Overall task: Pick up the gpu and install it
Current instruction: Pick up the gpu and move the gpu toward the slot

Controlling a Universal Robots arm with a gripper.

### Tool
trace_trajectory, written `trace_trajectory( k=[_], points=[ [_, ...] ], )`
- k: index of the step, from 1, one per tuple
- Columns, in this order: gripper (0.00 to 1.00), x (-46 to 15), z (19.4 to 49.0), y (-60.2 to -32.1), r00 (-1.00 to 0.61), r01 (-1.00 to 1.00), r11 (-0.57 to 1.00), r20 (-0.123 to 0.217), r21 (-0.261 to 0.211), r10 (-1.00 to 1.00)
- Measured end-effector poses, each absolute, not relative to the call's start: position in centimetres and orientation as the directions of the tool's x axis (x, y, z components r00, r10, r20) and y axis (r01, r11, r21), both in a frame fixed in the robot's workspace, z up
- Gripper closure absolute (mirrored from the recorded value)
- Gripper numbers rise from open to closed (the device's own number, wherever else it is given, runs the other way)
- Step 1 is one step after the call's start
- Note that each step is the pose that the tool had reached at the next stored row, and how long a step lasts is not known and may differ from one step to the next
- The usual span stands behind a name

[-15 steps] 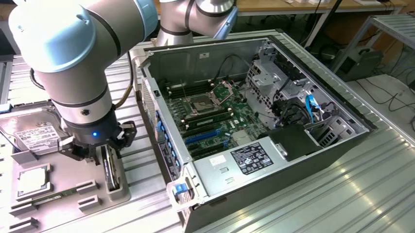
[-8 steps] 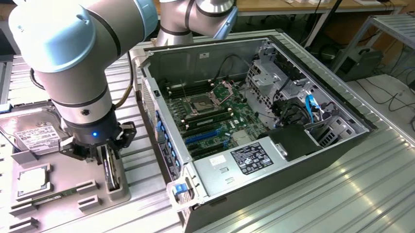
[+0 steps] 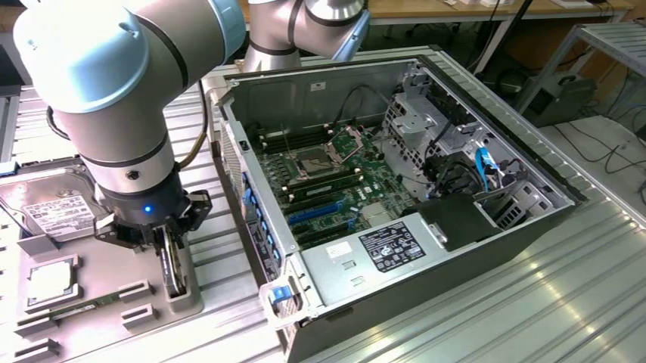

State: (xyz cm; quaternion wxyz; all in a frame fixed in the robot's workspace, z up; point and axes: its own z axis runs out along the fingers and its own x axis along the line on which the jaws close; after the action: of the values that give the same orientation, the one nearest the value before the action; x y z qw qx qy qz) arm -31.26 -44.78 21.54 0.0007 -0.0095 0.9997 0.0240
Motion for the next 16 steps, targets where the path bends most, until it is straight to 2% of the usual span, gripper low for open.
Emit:
trace_trajectory(
  k=[16],
  points=[
    [0.66,-31.03,21.54,-44.78,-1.0,-0.019,0.999,-0.002,0.048,-0.019]
  ],
)
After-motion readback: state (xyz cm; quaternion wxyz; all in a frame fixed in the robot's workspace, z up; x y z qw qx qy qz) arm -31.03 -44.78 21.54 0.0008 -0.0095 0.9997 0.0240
